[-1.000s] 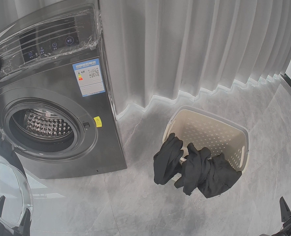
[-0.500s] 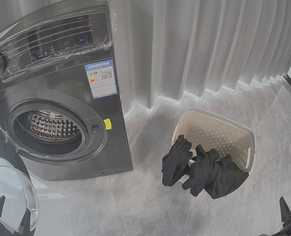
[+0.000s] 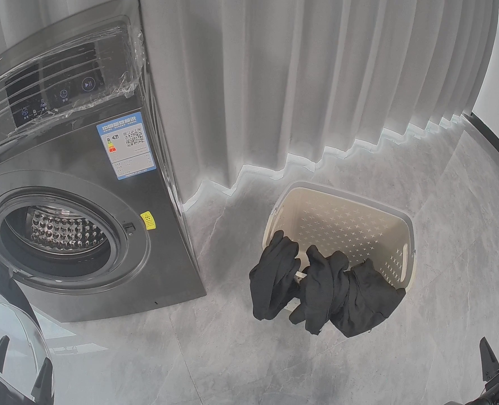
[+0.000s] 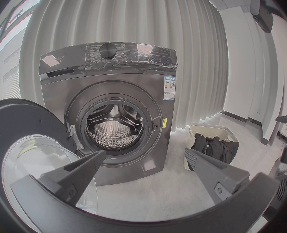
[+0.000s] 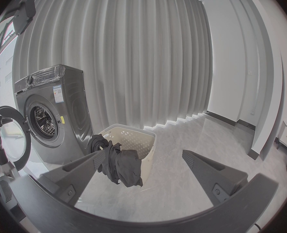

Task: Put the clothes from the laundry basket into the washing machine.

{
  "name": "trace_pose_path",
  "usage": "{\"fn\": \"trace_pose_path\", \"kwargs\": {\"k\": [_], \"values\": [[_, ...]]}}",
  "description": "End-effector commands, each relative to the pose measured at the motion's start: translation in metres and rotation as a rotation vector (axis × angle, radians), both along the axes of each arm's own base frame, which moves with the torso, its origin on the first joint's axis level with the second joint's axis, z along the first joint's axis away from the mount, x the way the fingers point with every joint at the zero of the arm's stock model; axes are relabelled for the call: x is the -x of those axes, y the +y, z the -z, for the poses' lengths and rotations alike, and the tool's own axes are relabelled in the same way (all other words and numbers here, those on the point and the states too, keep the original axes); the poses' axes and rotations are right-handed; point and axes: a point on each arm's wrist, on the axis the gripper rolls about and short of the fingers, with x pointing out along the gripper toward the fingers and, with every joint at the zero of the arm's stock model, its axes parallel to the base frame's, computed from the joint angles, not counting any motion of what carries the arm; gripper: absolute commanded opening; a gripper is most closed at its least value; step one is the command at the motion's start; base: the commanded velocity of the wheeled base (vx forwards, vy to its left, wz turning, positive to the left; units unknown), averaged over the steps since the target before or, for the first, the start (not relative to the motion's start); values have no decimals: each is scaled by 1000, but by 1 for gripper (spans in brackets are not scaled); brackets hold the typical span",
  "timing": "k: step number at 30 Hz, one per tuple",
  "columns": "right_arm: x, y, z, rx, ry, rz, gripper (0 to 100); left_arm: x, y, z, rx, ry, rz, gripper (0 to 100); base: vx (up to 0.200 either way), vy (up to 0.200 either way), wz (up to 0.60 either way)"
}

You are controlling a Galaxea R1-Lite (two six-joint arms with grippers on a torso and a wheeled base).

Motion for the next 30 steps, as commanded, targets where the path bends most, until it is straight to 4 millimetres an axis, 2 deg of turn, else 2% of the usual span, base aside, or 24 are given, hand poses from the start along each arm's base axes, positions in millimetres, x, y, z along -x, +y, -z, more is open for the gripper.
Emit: {"fn": "trace_pose_path", "kwargs": {"k": [1,4,11,23,30], "values": [[0,0,5,1,5,0,100,0,0,5,1,0,0,100,0,0,0],[0,0,5,1,5,0,100,0,0,5,1,0,0,100,200,0,0],[0,0,5,1,5,0,100,0,0,5,1,0,0,100,0,0,0],[0,0,5,1,5,-2,100,0,0,5,1,0,0,100,0,0,-600],[0,0,5,1,5,0,100,0,0,5,-1,0,0,100,0,0,0]]}}
